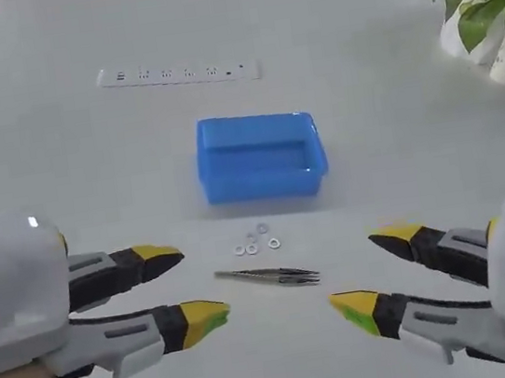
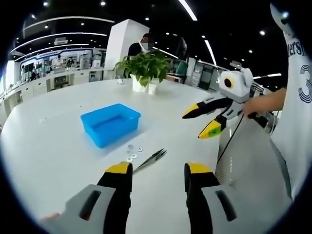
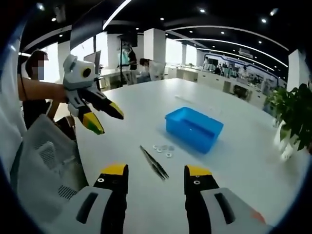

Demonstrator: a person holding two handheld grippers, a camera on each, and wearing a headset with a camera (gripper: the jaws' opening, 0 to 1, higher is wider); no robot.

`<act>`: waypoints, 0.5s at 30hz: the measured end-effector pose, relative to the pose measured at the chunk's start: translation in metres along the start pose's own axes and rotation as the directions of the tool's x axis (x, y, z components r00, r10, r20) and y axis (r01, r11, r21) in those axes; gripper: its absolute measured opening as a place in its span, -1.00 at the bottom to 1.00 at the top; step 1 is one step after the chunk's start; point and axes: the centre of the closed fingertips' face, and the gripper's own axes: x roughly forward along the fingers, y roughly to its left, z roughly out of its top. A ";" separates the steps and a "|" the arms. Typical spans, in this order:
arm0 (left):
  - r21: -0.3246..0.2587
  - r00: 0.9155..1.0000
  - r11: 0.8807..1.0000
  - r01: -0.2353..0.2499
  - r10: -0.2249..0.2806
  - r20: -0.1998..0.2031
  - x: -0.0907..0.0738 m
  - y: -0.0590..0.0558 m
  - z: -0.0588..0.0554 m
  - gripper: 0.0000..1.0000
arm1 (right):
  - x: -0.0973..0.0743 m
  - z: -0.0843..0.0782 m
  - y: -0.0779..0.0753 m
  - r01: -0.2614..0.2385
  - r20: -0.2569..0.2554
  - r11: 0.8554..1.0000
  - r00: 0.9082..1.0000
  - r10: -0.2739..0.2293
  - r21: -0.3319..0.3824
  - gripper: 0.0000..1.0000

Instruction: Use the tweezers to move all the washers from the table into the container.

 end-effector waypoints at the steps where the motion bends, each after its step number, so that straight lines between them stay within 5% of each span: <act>1: 0.007 1.000 1.000 0.004 -0.004 -0.002 0.003 0.001 -0.001 -0.08 | 0.003 0.000 0.000 -0.006 -0.002 1.000 1.000 0.006 -0.005 -0.07; 5: 0.018 1.000 1.000 0.009 -0.009 -0.021 0.017 0.010 -0.009 -0.10 | 0.020 -0.009 0.001 -0.050 -0.052 0.996 0.998 0.046 -0.070 -0.11; 15: 0.050 0.994 0.997 0.064 -0.059 -0.094 0.053 0.025 -0.026 -0.18 | 0.064 -0.023 0.007 -0.185 -0.166 0.958 0.975 0.150 -0.219 -0.23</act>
